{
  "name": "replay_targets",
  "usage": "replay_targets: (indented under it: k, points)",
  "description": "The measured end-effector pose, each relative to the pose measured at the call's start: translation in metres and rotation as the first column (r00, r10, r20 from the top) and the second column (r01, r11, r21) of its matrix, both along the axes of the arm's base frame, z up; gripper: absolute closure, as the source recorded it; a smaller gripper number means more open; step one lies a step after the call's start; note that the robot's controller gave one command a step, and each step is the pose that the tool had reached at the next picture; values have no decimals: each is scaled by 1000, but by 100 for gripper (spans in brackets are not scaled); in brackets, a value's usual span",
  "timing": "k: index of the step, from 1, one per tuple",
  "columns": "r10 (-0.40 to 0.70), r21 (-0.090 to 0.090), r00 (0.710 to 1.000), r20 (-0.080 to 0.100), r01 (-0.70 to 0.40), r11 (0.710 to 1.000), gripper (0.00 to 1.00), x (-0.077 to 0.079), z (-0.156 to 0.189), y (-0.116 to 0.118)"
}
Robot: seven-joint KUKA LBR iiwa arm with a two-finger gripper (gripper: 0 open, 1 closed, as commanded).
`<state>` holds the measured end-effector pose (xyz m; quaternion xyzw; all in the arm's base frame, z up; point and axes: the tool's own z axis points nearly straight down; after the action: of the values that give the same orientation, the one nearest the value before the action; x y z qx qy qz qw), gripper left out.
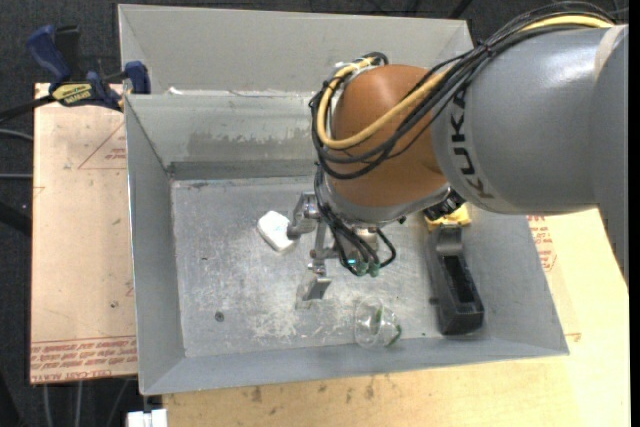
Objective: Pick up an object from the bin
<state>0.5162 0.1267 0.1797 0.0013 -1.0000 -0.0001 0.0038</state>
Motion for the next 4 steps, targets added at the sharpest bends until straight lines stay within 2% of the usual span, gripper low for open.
replay_targets:
  k: [1, 2, 3, 4]
  points:
    - [-3, 1, 1000, 7, 3, 1000, 0, 2, 4, -1]
    - [10, 2, 1000, 15, -10, 1000, 0, -8, -45, 25]
    - [19, 1, 1000, 7, -20, 1000, 0, -11, -59, 32]
    - [187, 1, 982, 3, -187, 982, 0, -16, -53, 28]
